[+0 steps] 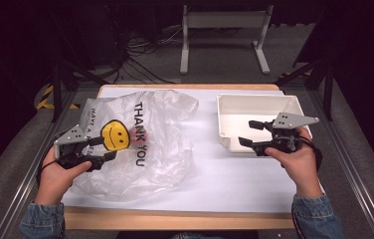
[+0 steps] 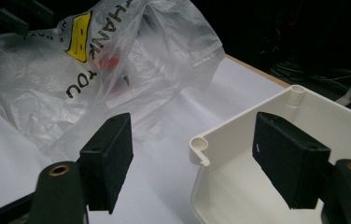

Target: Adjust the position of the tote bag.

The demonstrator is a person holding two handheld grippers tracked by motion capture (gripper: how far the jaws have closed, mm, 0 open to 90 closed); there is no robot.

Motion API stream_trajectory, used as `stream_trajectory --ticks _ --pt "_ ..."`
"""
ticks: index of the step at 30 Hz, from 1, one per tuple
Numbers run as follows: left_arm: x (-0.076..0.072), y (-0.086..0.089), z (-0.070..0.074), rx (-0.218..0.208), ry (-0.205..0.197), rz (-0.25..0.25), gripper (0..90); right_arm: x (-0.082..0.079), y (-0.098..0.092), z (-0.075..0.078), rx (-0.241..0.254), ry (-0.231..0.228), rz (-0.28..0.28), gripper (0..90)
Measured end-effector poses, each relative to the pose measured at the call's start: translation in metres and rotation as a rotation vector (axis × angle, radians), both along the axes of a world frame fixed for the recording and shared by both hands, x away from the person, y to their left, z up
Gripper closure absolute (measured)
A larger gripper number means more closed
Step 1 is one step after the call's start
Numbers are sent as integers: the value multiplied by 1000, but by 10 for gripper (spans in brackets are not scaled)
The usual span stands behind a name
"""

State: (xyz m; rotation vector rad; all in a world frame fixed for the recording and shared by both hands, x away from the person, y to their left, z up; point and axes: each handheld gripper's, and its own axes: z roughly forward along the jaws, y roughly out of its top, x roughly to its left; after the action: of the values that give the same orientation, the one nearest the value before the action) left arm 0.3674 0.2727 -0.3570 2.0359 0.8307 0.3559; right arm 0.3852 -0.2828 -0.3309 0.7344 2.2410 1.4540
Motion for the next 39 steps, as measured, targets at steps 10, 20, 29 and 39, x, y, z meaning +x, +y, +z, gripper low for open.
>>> stream_trajectory --ticks 10,20,29,39 --pt "-8 -7 10 -3 0 -38 281 -2 7 2 -1 18 27 253" --pt "-13 -12 15 2 7 -68 267 -7 25 3 21 41 97 218" --pt "-14 -17 16 15 7 -86 253 -10 60 -4 -1 73 196 209" --pt "-16 -20 16 20 11 -95 244 -2 94 -25 -35 131 245 209"
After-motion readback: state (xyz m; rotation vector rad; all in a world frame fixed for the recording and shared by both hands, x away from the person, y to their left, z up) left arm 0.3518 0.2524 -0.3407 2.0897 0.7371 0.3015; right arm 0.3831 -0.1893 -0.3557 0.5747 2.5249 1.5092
